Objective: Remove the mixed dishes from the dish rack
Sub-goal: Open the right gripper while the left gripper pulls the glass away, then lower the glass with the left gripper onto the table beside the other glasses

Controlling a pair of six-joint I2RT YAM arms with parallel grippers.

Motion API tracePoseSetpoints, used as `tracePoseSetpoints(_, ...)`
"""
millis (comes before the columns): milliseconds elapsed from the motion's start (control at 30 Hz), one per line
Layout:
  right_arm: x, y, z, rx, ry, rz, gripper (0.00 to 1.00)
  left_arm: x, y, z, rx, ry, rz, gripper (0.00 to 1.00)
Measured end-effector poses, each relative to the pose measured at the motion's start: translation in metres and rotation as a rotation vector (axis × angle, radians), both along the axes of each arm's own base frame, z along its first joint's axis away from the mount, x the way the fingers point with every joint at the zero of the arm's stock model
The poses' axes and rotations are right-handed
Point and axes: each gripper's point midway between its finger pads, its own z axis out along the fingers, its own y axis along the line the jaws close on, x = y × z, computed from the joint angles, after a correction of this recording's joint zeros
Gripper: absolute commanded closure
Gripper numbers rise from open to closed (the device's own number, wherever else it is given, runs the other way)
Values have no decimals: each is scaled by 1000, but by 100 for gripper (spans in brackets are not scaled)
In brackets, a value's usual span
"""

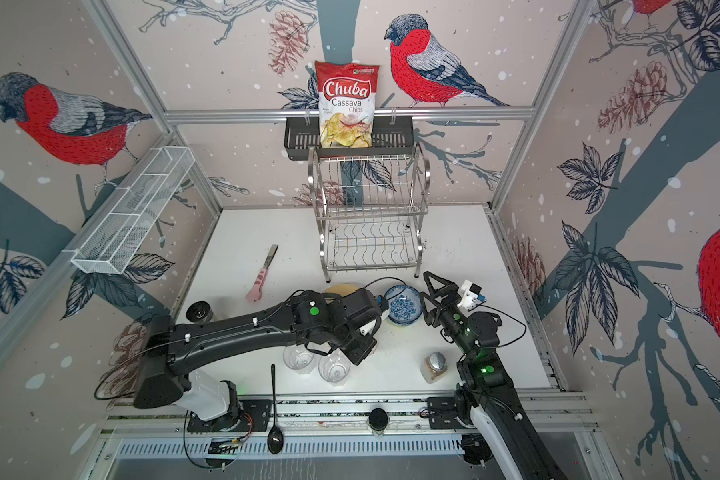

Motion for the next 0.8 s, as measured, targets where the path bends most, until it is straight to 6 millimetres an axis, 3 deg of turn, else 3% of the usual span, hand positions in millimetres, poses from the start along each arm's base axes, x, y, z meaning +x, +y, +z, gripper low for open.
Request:
tracePoseSetpoints(300,-1,-1,-6,-3,20,-3,0,-7,-20,-24,109,38,-109,100)
tracePoseSetpoints(800,2,-6,-11,-6,29,-33,0,-19,-11,-76,264,112,-177,100)
